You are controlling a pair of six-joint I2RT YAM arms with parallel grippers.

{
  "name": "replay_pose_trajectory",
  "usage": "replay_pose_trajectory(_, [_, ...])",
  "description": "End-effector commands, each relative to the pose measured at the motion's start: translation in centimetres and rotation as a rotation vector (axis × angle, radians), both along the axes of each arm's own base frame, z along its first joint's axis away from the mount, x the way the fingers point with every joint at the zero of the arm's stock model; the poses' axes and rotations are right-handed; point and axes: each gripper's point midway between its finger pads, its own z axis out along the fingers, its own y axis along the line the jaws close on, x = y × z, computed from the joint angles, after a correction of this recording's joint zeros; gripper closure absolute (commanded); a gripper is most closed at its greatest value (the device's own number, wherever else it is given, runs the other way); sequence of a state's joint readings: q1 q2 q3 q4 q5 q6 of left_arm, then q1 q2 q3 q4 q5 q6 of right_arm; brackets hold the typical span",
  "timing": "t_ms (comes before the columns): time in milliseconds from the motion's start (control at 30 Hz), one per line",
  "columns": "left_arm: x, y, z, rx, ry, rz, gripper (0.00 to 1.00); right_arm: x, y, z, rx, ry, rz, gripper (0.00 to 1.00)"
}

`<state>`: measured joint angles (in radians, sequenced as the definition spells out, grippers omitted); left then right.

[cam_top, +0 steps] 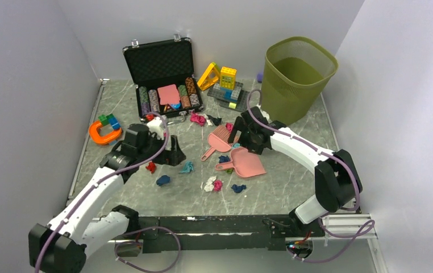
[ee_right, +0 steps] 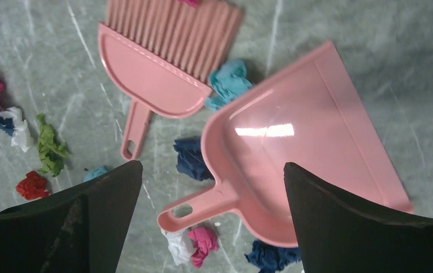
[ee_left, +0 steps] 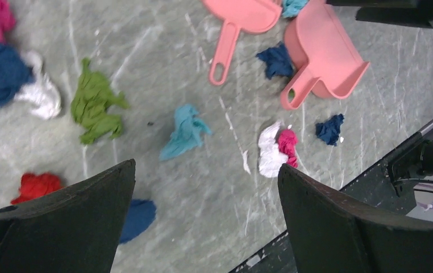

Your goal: Sweep away the paper scraps from the table

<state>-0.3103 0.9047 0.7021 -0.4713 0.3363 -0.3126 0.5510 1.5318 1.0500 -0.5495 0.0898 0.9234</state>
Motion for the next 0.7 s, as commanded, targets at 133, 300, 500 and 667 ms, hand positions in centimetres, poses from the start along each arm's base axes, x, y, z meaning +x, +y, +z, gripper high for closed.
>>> replay_pose_trajectory(133, [4.4,-5.6,0.9,0.169,-0.150,-0.034,0.01,4.6,0.4,4.7,-0.098,-0.228,0.174,0.00])
replay_pose_trajectory(300, [6.2,-9.0,-1.3,0.314,-0.166,-0.136,0.09,3.6,-0.9,5.9,-0.113,-0.258,0.193,0.00])
replay_pose_trajectory(500, [8.8,-11.9,-5.4,0.426,-0.139,-0.225,0.25,1.5,-3.9,6.2,-0.096,-0.258,0.134,0.00])
replay_pose_trajectory(667, [10.0,-13.3,-8.4,0.476,-0.088,-0.255,0.32,-0.3,-5.1,7.4,-0.050,-0.304,0.114,0.00])
